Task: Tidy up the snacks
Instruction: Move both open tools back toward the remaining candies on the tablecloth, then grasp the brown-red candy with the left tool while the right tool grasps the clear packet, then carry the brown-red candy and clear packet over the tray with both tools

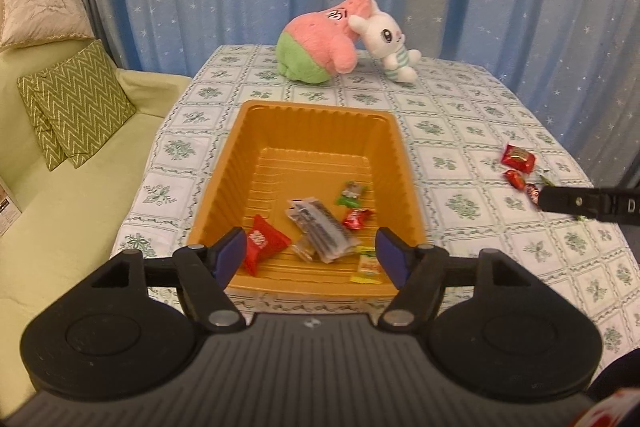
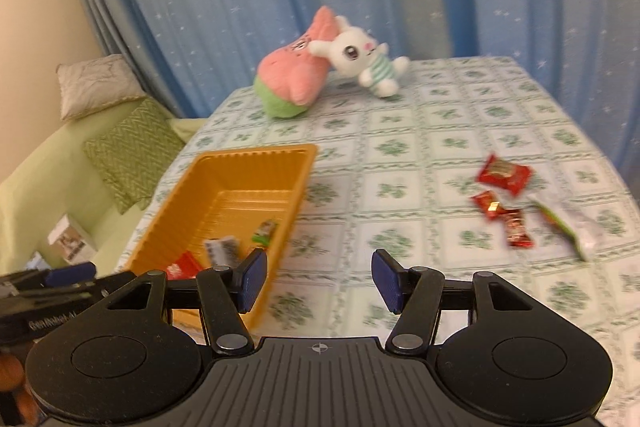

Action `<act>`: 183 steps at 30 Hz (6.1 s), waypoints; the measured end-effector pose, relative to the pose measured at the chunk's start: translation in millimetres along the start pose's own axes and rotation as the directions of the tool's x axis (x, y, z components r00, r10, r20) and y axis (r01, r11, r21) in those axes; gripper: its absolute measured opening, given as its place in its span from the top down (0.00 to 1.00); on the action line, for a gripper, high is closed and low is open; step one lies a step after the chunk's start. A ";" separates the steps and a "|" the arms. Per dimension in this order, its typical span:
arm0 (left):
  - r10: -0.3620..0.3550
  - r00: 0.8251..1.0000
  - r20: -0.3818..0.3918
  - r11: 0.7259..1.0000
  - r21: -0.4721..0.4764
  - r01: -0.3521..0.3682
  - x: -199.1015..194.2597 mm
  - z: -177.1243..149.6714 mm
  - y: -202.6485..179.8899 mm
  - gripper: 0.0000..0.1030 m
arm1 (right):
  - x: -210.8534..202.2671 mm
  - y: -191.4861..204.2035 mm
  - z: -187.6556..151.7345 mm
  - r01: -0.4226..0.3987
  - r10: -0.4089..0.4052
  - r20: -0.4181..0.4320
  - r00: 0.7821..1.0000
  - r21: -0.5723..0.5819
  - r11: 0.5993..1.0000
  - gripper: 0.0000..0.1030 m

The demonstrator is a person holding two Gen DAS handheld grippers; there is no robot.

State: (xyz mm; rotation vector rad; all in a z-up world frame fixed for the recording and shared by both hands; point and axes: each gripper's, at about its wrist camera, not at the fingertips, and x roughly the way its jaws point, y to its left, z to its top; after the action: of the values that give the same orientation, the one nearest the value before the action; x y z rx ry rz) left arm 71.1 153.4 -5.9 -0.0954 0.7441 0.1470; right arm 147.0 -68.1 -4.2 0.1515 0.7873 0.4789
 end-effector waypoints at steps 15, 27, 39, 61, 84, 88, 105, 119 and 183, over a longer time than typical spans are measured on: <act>-0.069 0.997 0.025 0.996 0.053 0.068 -25.9 2.7 -64.2 0.22 | -65.0 -58.9 -16.9 0.128 -0.130 0.054 0.990 0.049 0.991 0.43; -0.155 0.988 0.023 0.984 0.093 0.152 -20.1 6.7 -117.6 0.17 | -97.4 -119.2 -30.4 0.223 -0.233 0.069 0.970 0.120 0.967 0.42; -0.205 0.979 -0.009 0.968 0.146 0.204 7.5 11.7 -169.5 0.17 | -103.1 -177.0 -36.4 0.276 -0.285 0.059 0.957 0.134 0.952 0.42; -0.235 0.967 -0.101 0.950 0.187 0.250 114.1 22.4 -229.3 0.17 | -3.1 -236.1 -6.0 0.176 -0.177 0.005 0.984 -0.133 0.975 0.42; -0.246 0.962 -0.120 0.951 0.164 0.264 172.3 21.9 -240.8 0.17 | 112.3 -254.7 15.5 0.107 -0.152 -0.116 0.982 -0.325 0.940 0.60; -0.262 0.958 -0.121 0.947 0.160 0.279 177.6 21.0 -245.9 0.17 | 112.4 -257.0 13.3 0.116 -0.157 -0.114 0.981 -0.305 0.945 0.68; -0.347 0.926 -0.147 0.912 0.178 0.370 221.7 11.2 -297.9 0.62 | 68.5 -268.8 -10.7 0.190 -0.201 -0.068 0.977 -0.140 0.972 0.70; -0.312 0.937 -0.155 0.901 0.265 0.344 222.9 4.5 -306.3 0.83 | 68.1 -270.4 -22.1 0.221 -0.232 -0.056 0.971 -0.160 0.962 0.63; -0.103 0.994 0.039 0.994 -0.024 0.104 -21.7 0.7 -37.0 0.83 | -23.0 18.1 -13.7 -0.096 0.092 -0.040 0.995 -0.127 0.987 0.71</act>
State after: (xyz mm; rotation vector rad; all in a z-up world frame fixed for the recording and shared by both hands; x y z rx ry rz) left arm 62.0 114.9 10.7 -0.1556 0.6983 0.0594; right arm 116.9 -63.5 6.5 0.0604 0.7824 0.6216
